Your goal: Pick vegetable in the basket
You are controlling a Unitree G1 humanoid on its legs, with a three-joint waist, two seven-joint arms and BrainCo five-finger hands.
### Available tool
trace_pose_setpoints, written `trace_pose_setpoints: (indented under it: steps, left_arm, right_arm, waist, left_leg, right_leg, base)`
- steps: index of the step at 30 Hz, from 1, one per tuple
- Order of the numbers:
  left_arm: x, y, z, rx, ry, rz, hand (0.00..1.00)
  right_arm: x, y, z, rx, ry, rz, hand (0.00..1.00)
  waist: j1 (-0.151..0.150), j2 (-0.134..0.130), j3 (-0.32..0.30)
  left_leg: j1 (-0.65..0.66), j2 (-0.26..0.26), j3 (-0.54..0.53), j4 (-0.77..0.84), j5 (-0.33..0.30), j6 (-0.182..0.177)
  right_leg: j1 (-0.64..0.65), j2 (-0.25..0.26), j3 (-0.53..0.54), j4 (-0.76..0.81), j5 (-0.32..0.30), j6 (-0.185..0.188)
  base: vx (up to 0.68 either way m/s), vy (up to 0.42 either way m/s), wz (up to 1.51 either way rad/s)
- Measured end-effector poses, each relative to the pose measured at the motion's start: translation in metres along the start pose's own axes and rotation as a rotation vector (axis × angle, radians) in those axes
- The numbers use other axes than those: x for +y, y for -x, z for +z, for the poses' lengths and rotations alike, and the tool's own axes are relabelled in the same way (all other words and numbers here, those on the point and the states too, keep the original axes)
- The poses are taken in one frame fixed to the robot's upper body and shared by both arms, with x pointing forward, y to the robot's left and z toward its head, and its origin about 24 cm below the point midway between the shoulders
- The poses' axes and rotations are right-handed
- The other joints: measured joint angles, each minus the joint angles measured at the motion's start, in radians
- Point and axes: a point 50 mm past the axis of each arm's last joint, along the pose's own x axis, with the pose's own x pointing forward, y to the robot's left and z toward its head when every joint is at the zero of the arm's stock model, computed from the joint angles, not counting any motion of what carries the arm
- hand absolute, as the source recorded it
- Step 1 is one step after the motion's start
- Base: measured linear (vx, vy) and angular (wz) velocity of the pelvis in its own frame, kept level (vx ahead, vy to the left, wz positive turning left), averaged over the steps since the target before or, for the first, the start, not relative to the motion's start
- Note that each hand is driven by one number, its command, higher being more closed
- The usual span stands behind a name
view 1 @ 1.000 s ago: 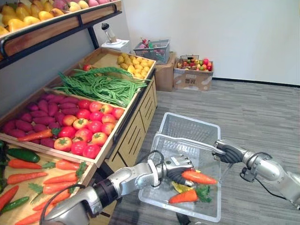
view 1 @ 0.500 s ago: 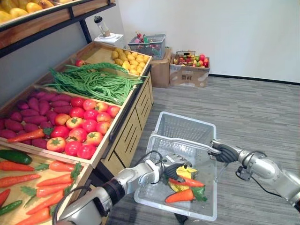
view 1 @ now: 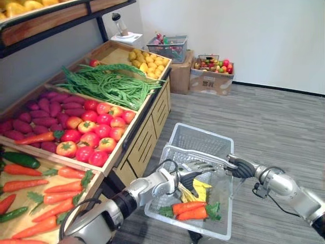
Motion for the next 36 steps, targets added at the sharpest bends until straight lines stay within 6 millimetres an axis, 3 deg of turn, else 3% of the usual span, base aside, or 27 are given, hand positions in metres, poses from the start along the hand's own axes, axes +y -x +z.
trace_pose_setpoints:
  steps: [3,5,8,12,16,21,23,24,27,30,32,35,36]
  left_arm:
    - [0.008,-0.005,0.017,-0.081,-0.007,0.028,0.00]
    - [0.023,-0.004,0.034,-0.164,0.008,0.097,0.00]
    - [0.042,0.001,0.058,-0.286,0.058,0.197,0.00]
    - [0.044,0.012,0.073,-0.345,0.120,0.236,0.00]
    - [0.054,0.025,0.071,-0.338,0.142,0.289,0.00]
    - [0.082,0.046,0.068,-0.324,0.111,0.422,0.00]
    - [0.097,0.063,0.059,-0.258,0.093,0.539,0.00]
    - [0.100,0.067,0.055,-0.233,0.093,0.569,0.00]
    - [0.106,0.106,0.026,0.002,0.104,0.764,0.00]
    - [0.090,0.154,-0.016,0.376,0.196,0.989,0.00]
    - [0.058,0.186,-0.043,0.668,0.290,1.068,0.00]
    - [0.022,0.209,-0.053,0.894,0.377,1.095,0.00]
    - [0.000,0.221,-0.059,1.016,0.425,1.094,0.00]
  right_arm:
    - [0.008,0.003,-0.017,0.084,-0.020,-0.029,1.00]
    - [0.017,0.009,-0.032,0.169,-0.035,-0.064,1.00]
    - [0.047,0.017,-0.059,0.338,-0.142,-0.075,1.00]
    - [0.078,0.033,-0.083,0.528,-0.300,-0.153,1.00]
    - [0.096,0.055,-0.103,0.704,-0.451,-0.284,1.00]
    - [0.129,0.081,-0.119,0.897,-0.643,-0.401,1.00]
    - [0.143,0.087,-0.121,0.958,-0.731,-0.449,1.00]
    - [0.146,0.089,-0.121,0.973,-0.745,-0.453,1.00]
    - [0.173,0.097,-0.121,1.064,-0.884,-0.490,1.00]
    - [0.201,0.104,-0.115,1.148,-0.996,-0.466,1.00]
    - [0.215,0.110,-0.112,1.197,-1.047,-0.447,1.00]
    - [0.228,0.117,-0.108,1.245,-1.088,-0.431,1.00]
    - [0.233,0.118,-0.106,1.270,-1.115,-0.442,1.00]
  waist:
    - [0.017,-0.003,0.002]
    - [0.038,-0.009,0.004]
    - [0.070,-0.018,0.006]
    - [0.106,-0.031,0.003]
    - [0.113,-0.036,0.004]
    - [0.142,-0.051,-0.005]
    - [0.168,-0.058,-0.013]
    - [0.169,-0.058,-0.014]
    - [0.171,-0.066,-0.027]
    - [0.178,-0.067,-0.029]
    - [0.183,-0.066,-0.031]
    - [0.184,-0.067,-0.035]
    - [0.185,-0.067,-0.035]
  left_leg:
    - [-0.021,0.000,-0.052,-0.002,0.001,0.006]
    - [-0.035,0.000,-0.091,-0.007,0.007,0.017]
    - [-0.049,0.001,-0.171,-0.017,0.013,0.027]
    - [-0.098,-0.012,-0.259,-0.027,0.024,0.049]
    - [-0.138,-0.034,-0.367,-0.066,0.054,0.078]
    - [-0.194,-0.051,-0.525,-0.086,0.081,0.107]
    - [-0.225,-0.068,-0.576,-0.097,0.098,0.121]
    - [-0.230,-0.073,-0.589,-0.104,0.103,0.123]
    - [-0.261,-0.104,-0.660,-0.146,0.140,0.131]
    - [-0.287,-0.120,-0.728,-0.176,0.172,0.136]
    - [-0.313,-0.132,-0.776,-0.178,0.180,0.138]
    - [-0.328,-0.140,-0.818,-0.183,0.189,0.143]
    - [-0.333,-0.143,-0.826,-0.183,0.191,0.144]
  right_leg:
    - [0.008,-0.022,-0.051,0.002,-0.008,0.002]
    - [0.011,-0.036,-0.098,0.009,-0.011,0.000]
    - [0.034,-0.060,-0.175,0.034,-0.044,-0.001]
    - [0.037,-0.098,-0.258,0.034,-0.051,0.001]
    - [0.052,-0.137,-0.368,0.033,-0.052,0.003]
    - [0.091,-0.180,-0.523,0.032,-0.052,0.003]
    - [0.091,-0.199,-0.568,0.028,-0.052,0.003]
    - [0.093,-0.203,-0.581,0.027,-0.052,0.002]
    - [0.098,-0.220,-0.635,0.007,-0.065,0.012]
    - [0.106,-0.226,-0.691,-0.007,-0.072,0.007]
    - [0.105,-0.231,-0.725,-0.007,-0.079,0.005]
    - [0.105,-0.234,-0.753,-0.007,-0.088,-0.001]
    - [0.105,-0.237,-0.761,-0.008,-0.089,-0.003]
  base:
    - [-0.10,-0.088,0.51]
    - [-0.08,-0.081,0.60]
    - [-0.08,-0.062,0.70]
    - [-0.07,-0.013,0.61]
    - [-0.08,0.001,0.89]
    - [-0.06,0.007,0.89]
    - [-0.06,0.010,0.63]
    - [-0.06,0.007,0.66]
    - [-0.03,-0.005,0.68]
    - [-0.03,-0.006,0.60]
    - [-0.03,0.008,0.54]
    - [-0.01,0.014,0.32]
    - [0.00,0.019,0.19]
